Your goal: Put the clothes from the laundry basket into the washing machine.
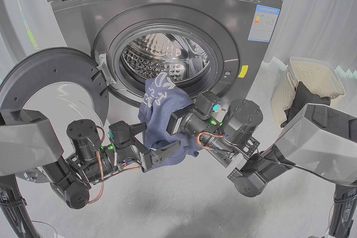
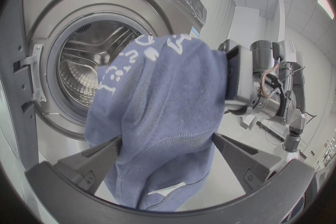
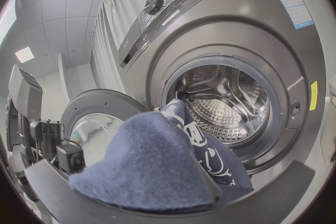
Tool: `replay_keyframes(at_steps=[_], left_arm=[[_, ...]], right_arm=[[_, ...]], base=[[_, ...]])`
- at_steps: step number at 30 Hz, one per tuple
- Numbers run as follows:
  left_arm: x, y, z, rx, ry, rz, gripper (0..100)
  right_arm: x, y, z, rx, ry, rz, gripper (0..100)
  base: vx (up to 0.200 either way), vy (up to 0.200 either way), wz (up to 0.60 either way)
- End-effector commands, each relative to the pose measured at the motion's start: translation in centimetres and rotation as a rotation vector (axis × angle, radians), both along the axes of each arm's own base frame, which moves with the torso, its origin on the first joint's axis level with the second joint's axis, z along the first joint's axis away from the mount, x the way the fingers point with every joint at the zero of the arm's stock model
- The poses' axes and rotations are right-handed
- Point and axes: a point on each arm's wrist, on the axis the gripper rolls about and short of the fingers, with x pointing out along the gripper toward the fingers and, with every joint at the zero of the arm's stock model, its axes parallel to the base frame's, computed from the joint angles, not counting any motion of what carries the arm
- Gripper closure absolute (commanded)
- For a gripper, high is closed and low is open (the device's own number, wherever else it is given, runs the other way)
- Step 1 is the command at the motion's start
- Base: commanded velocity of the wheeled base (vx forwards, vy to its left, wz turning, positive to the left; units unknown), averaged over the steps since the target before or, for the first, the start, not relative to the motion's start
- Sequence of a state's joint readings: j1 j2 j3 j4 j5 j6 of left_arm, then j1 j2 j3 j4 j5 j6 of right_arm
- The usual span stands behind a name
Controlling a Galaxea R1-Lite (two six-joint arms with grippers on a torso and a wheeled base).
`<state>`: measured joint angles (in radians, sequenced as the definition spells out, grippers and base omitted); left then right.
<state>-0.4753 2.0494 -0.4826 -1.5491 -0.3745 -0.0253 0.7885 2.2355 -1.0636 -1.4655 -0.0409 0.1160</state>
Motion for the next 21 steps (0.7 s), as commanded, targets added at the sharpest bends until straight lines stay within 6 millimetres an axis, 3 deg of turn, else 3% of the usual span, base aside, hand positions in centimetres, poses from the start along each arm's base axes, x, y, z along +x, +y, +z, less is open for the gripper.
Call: replay_keyframes(at_steps=[1, 9, 21], left_arm=[[0.2, -0.3, -0.7, 0.008, 0.018, -0.006, 0], [0.2, -1.5, -0.5, -0.004, 0.006, -0.035, 0], [2.9, -2.9, -2.8, 0.004, 0.010, -0.012, 0]], right_arm=[[-0.7, 0.6, 0.3, 0.008, -0.006, 0.020, 100], [-0.6, 0.7, 0.4, 0.013, 0.006, -0.017, 100], [-0.4, 0.9, 0.5, 0.031, 0.020, -0.047, 100]], base=[[0.000, 0.000, 0.00], [0.000, 0.000, 0.00], [0.000, 0.000, 0.00]])
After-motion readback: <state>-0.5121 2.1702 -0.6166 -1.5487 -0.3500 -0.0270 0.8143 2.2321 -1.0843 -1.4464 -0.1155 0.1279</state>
